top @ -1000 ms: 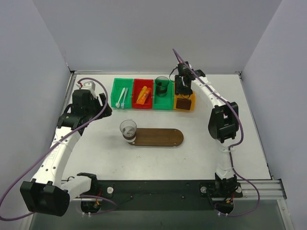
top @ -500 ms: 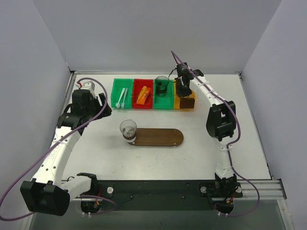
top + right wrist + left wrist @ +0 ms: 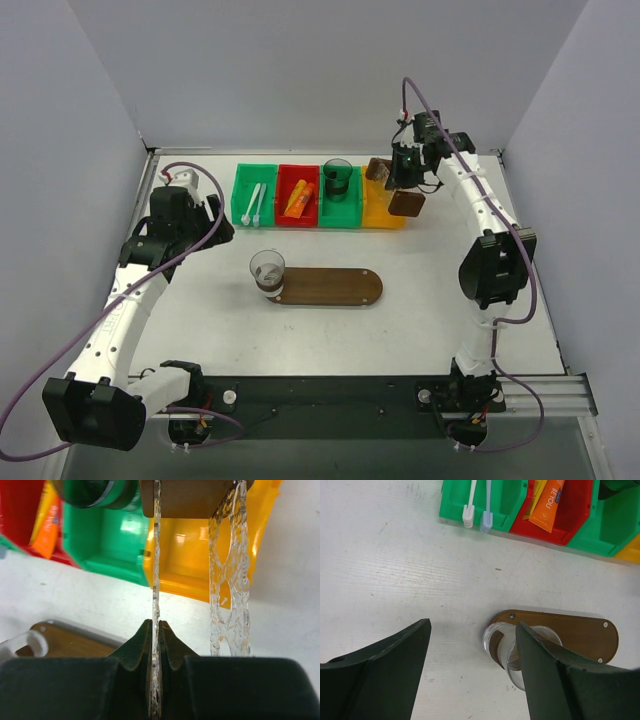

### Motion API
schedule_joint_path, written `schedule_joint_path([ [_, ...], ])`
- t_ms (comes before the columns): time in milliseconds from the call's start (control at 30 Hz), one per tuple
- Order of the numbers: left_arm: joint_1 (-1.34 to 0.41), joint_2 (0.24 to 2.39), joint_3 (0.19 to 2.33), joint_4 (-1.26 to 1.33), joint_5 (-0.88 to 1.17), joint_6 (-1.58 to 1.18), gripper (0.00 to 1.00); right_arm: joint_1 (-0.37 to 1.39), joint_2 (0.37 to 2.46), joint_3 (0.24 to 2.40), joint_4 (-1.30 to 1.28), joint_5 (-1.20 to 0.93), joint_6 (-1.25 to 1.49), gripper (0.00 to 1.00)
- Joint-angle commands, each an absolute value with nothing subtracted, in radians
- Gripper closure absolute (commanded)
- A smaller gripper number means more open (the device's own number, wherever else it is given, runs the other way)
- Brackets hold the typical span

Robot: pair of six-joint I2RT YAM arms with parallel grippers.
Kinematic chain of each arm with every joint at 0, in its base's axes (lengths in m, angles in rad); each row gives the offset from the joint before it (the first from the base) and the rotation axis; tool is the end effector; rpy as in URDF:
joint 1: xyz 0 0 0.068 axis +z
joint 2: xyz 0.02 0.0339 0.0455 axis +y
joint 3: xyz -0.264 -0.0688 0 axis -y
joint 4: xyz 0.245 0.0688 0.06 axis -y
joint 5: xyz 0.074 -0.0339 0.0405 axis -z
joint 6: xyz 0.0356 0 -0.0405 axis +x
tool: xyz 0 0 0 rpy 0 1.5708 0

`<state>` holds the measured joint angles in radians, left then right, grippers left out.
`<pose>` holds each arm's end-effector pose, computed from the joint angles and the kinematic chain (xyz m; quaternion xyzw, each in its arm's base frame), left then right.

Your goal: Prepare toiletry sets of a toothbrush and toothpaste on the tray

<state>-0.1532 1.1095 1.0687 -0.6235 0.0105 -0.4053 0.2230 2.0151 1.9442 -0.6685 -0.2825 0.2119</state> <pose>0.2332 -0.0364 0.3323 -0.1107 0.8922 -0.1252 0.4196 0.4484 0.1119 0.3215 -0.0619 0.9054 0.2120 0.3626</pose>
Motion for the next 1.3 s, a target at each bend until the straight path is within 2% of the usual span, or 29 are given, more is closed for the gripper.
schedule_joint_path([
  [0, -0.146, 1.095, 1.103, -0.561, 0.043, -0.388, 0.21, 0.219, 1.921, 1.956, -0.667, -0.506, 0.154, 1.0],
  [167, -0.147, 1.085, 1.1, -0.534, 0.104, -0.374, 0.21, 0.216, 1.927, 1.98, -0.655, -0.756, 0.163, 1.0],
  [433, -0.149, 1.078, 1.083, -0.489, 0.189, -0.376, 0.21, 0.227, 1.887, 1.971, -0.647, -0.799, 0.163, 1.0],
  [567, -0.15, 1.109, 1.123, -0.459, 0.236, -0.417, 0.21, 0.322, 1.818, 1.939, -0.647, -0.603, 0.057, 1.0],
  [600, -0.155, 1.118, 1.138, -0.457, 0.251, -0.426, 0.21, 0.349, 1.804, 1.925, -0.647, -0.483, 0.028, 1.0],
  [700, -0.163, 1.199, 1.227, -0.479, 0.288, -0.462, 0.21, 0.472, 1.764, 1.902, -0.646, -0.32, -0.055, 1.0],
  [900, -0.19, 1.324, 1.39, -0.508, 0.408, -0.54, 0.21, 0.636, 1.707, 1.849, -0.612, -0.157, -0.174, 1.0],
  [1267, -0.284, 1.44, 1.423, -0.446, 0.466, -0.473, 0.2, 0.791, 1.586, 1.689, -0.601, -0.025, -0.299, 1.0],
])
